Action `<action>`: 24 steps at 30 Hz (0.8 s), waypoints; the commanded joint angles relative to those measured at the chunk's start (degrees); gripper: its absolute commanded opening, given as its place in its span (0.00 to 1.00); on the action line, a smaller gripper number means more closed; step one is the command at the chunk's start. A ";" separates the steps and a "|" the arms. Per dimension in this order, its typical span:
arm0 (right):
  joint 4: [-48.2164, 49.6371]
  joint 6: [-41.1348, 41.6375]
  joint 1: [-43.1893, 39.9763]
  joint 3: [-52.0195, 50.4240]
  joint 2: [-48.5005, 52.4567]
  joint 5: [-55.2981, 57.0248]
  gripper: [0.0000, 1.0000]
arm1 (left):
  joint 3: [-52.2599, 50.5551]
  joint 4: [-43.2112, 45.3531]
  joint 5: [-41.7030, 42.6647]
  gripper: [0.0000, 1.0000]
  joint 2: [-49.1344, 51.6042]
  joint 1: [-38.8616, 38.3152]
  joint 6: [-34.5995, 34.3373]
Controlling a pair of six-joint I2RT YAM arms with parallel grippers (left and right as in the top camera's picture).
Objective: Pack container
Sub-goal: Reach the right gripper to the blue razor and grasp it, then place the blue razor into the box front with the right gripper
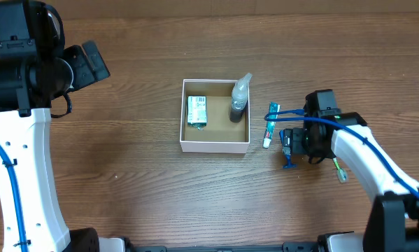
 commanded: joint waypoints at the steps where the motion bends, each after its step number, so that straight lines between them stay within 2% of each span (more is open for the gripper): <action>1: 0.96 -1.90 0.39 1.18 4.33 0.09 0.91 | 0.09 -0.11 0.68 1.00 0.07 0.24 -0.42; 5: 2.25 -1.92 0.39 1.18 8.46 0.11 0.91 | 0.11 0.09 0.70 1.00 0.07 0.24 -0.61; 7: 2.45 -1.92 0.39 1.18 10.10 0.13 0.88 | 0.09 0.11 0.70 1.00 0.07 0.24 -0.61; 8: 2.45 -1.92 0.39 1.18 11.41 0.11 0.75 | 0.11 0.11 0.70 1.00 0.07 0.24 -0.63; 9: 2.45 -1.90 0.39 1.18 12.24 0.11 0.68 | 0.11 0.11 0.72 1.00 0.07 0.24 -0.61; 12: 3.06 -1.88 0.39 1.20 13.16 0.07 0.36 | 0.09 -0.13 0.70 1.00 0.07 0.24 -0.61; 13: 3.19 -1.88 0.39 1.20 13.16 0.09 0.21 | 0.11 -0.13 0.68 1.00 0.07 0.24 -0.61; 15: 3.37 -1.88 0.39 1.22 13.16 0.09 0.16 | 0.11 -0.15 0.68 1.00 0.07 0.24 -0.61; 18: 3.39 -1.86 0.39 1.42 13.14 0.09 0.04 | 0.09 -0.17 0.66 1.00 0.07 0.24 -0.59; 21: 0.11 -1.64 0.39 4.83 12.76 -1.55 0.04 | 0.09 -0.17 0.68 1.00 0.07 0.24 -0.59; 24: -8.74 -1.27 0.39 13.84 9.94 -1.90 0.04 | 0.11 -0.42 0.68 1.00 0.07 0.24 -0.57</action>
